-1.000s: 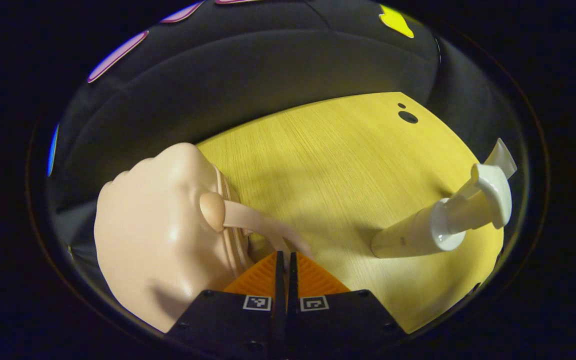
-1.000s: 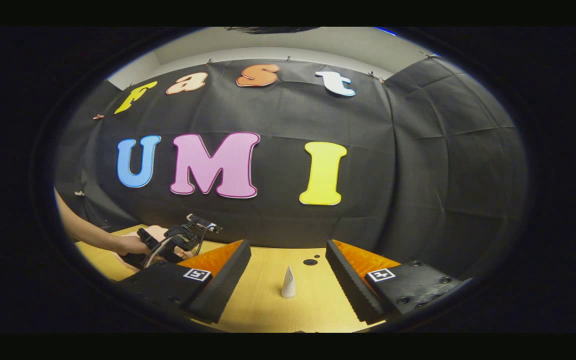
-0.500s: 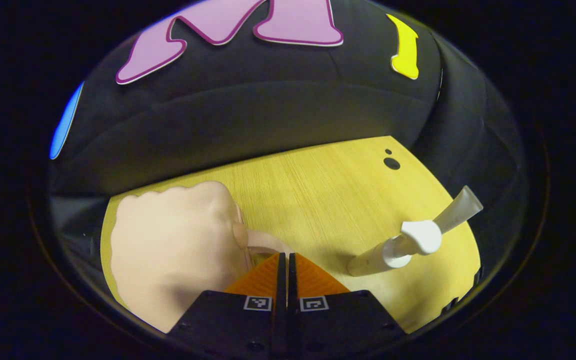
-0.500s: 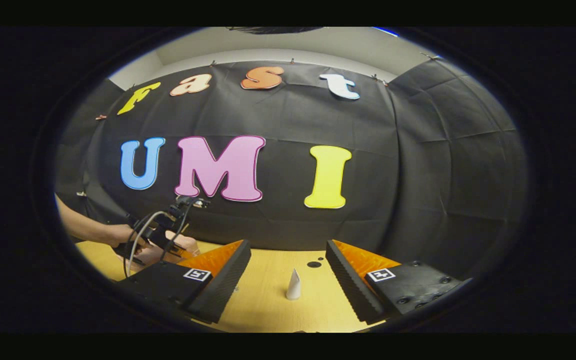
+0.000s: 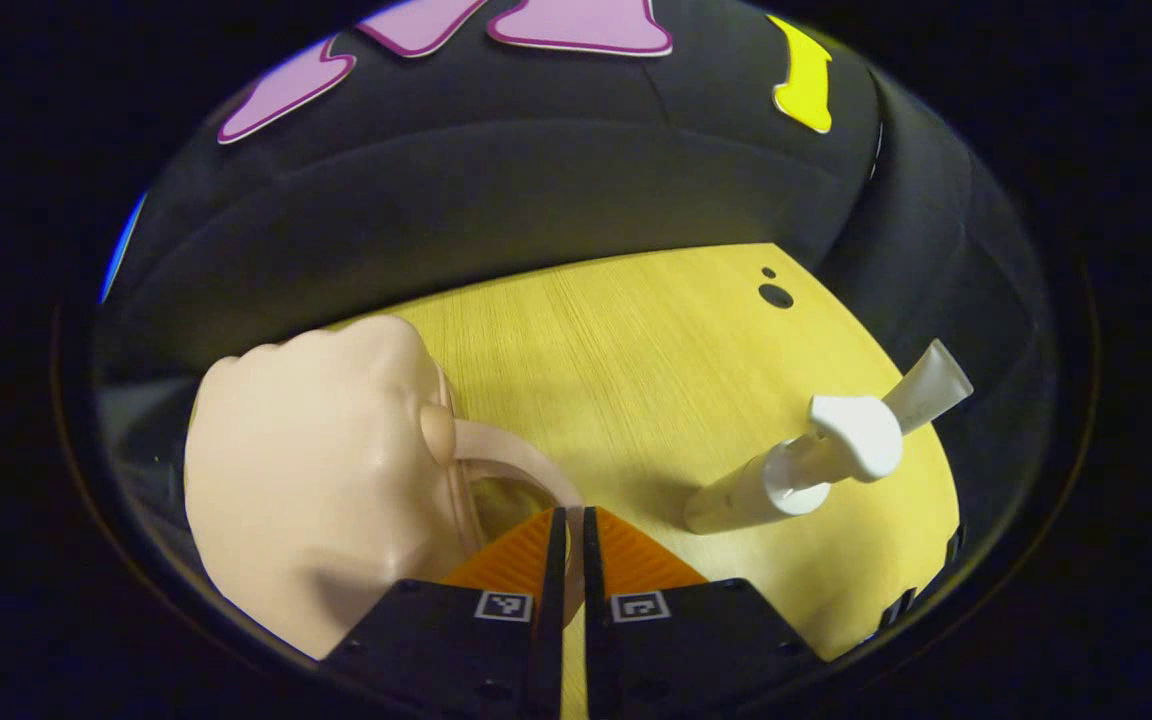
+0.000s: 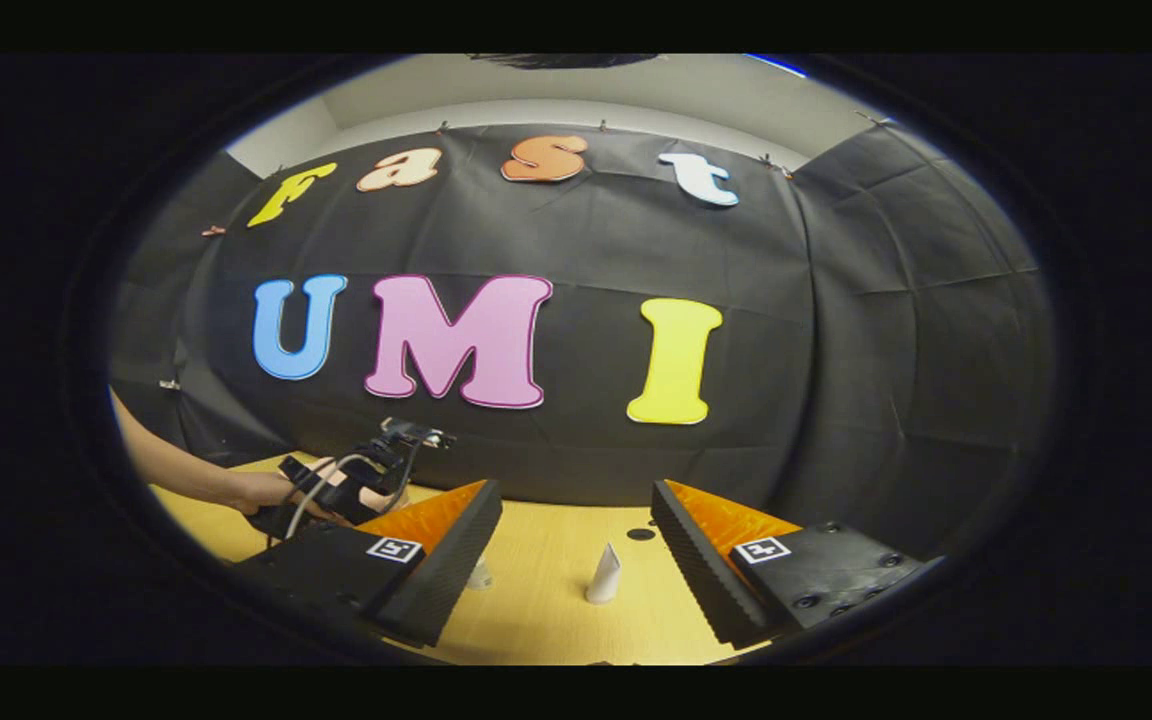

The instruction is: First open the suitcase, pack the skin care products into it, and then close the suitcase.

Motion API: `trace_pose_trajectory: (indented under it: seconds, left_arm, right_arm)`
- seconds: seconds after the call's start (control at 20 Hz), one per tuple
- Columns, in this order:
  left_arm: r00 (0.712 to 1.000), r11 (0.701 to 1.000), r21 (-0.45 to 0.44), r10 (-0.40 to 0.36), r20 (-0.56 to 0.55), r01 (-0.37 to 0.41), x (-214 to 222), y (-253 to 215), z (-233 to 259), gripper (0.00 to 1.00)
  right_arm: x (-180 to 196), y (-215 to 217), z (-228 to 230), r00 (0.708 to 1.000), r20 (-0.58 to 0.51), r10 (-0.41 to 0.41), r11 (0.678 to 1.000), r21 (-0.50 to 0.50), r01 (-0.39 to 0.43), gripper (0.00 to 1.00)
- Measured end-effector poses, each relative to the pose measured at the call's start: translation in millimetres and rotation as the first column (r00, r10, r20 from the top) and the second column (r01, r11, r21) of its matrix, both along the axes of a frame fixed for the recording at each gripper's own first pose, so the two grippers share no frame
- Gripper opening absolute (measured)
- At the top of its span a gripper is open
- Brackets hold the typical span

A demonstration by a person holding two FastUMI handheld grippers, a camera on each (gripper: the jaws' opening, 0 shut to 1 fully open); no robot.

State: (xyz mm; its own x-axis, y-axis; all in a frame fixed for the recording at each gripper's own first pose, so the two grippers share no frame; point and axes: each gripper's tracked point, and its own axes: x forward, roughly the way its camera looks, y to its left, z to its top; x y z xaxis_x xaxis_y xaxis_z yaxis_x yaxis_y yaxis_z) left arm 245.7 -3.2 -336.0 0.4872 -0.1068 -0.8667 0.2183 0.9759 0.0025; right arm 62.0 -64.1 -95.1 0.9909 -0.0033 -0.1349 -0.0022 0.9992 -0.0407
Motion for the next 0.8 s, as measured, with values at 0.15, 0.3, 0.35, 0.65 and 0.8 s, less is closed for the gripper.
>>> trace_pose_trajectory:
  seconds: [0.15, 0.3, 0.35, 0.65, 0.8]
  left_arm:
    - [1.000, 1.000, 0.028, -0.009, -0.002, 0.009, 3.9, -6.8, -4.0, 0.70]
    - [0.998, 0.988, 0.149, -0.035, -0.055, 0.043, -0.9, -4.2, -21.5, 0.94]
    - [0.996, 0.988, 0.148, -0.038, -0.086, 0.051, -4.0, -7.6, -33.2, 0.93]
    - [0.994, 0.990, 0.107, 0.093, -0.057, -0.087, 4.8, 7.1, -45.0, 0.33]
    - [0.997, 0.995, 0.085, 0.052, -0.061, -0.047, 5.0, 4.5, -37.2, 0.26]
  right_arm:
    - [0.4, -7.6, -3.8, 1.000, -0.007, -0.015, 1.000, -0.002, 0.015, 0.97]
    - [1.0, -13.5, -7.7, 1.000, -0.016, -0.026, 1.000, 0.010, 0.026, 0.97]
    - [0.8, -15.2, -8.4, 0.999, -0.018, -0.028, 1.000, 0.011, 0.028, 0.97]
    - [-2.0, -32.2, -10.6, 0.998, -0.021, -0.054, 0.999, 0.006, 0.054, 0.97]
    - [-2.9, -30.0, -22.9, 0.997, -0.052, -0.052, 0.998, 0.017, 0.052, 0.97]
